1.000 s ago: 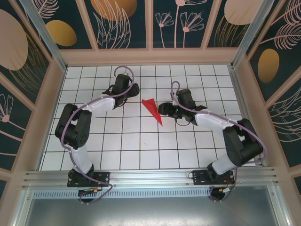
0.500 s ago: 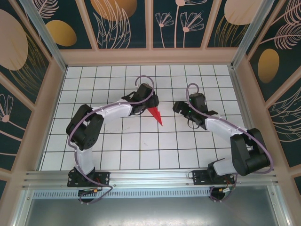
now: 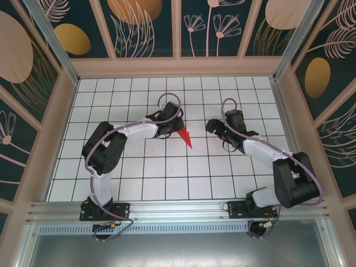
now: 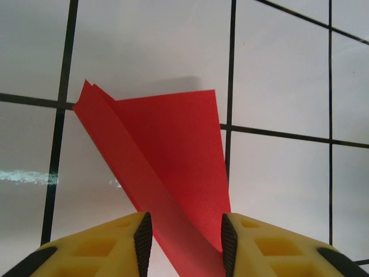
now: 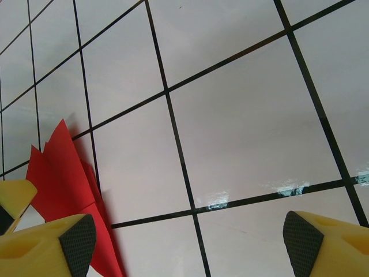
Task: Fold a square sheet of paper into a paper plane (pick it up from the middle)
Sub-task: Move a paper plane to the center of the table.
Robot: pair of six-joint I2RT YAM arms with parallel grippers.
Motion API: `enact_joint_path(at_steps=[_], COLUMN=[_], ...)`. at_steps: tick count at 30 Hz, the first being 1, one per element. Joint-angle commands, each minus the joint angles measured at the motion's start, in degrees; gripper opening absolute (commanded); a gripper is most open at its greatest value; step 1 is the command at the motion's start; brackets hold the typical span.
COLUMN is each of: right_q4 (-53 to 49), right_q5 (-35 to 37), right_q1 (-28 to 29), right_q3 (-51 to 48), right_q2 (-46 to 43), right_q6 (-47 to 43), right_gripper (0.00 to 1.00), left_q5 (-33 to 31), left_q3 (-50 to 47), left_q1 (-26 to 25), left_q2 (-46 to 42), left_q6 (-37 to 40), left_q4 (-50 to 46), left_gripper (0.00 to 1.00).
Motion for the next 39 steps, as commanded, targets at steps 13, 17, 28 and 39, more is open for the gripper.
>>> enact_joint_path(at_steps=[13, 17, 28, 39], right_q4=[-0.6, -0.3, 1.7, -2.8], right_q5=[-0.6, -1.8, -2.3, 2.6], right_q1=[-0.3, 0.6, 6.9, 13.6], right_q3=[1.0, 1.5, 2.0, 5.9], right_q2=[0.3, 0.3, -4.5, 0.6], right_q6=[0.7, -1.1, -4.7, -4.0], right_gripper=[0.87, 0.84, 0.79, 0.67], left_q5=[-0.2, 0.5, 15.7, 19.7], left_q3=[-6.2, -8.2, -14.7, -16.3], left_q1=[0.3, 0.3, 0.4, 1.3], left_q2=[-5.2, -6.5, -13.1, -6.1], left_q6=[-2.4, -2.3, 2.7, 2.1], left_q4=[4.6, 7.7, 26.6, 29.2], left_gripper=[0.17, 0.01, 0.00, 0.00])
